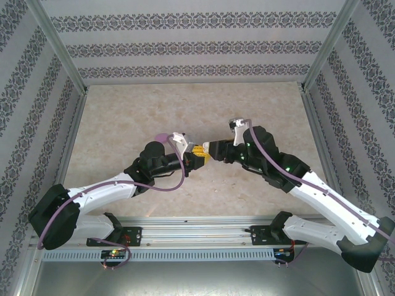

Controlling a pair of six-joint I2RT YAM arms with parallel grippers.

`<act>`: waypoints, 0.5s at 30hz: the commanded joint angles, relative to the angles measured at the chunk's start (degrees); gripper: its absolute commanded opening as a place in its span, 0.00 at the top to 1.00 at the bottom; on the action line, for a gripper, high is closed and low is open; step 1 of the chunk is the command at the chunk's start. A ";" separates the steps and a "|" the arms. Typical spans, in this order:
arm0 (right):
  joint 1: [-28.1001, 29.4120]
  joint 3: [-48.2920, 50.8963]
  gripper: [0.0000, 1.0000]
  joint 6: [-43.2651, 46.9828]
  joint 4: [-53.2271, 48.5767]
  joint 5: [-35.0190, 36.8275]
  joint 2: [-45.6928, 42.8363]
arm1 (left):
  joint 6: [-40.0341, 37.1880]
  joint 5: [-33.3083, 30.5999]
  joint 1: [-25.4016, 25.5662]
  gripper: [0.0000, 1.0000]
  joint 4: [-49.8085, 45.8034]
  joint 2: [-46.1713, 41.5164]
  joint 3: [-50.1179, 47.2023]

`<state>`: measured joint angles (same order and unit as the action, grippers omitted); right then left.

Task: Insert the wireless bluetooth earbuds into the charging case

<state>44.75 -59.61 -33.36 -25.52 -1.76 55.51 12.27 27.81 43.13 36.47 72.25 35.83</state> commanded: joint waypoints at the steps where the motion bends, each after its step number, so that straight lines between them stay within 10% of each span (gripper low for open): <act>1: -1.28 -3.69 0.43 -1.56 -5.65 0.82 -1.40 | -0.85 0.68 0.72 1.00 3.68 -0.39 0.40; 15: -22.52 2.34 0.42 -12.36 -5.86 -26.32 -0.86 | 1.43 8.03 0.72 1.00 13.42 6.31 0.54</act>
<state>23.92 -59.57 -42.39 -33.61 -19.75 54.19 12.97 32.60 43.13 44.21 78.48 35.48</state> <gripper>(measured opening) 0.581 0.182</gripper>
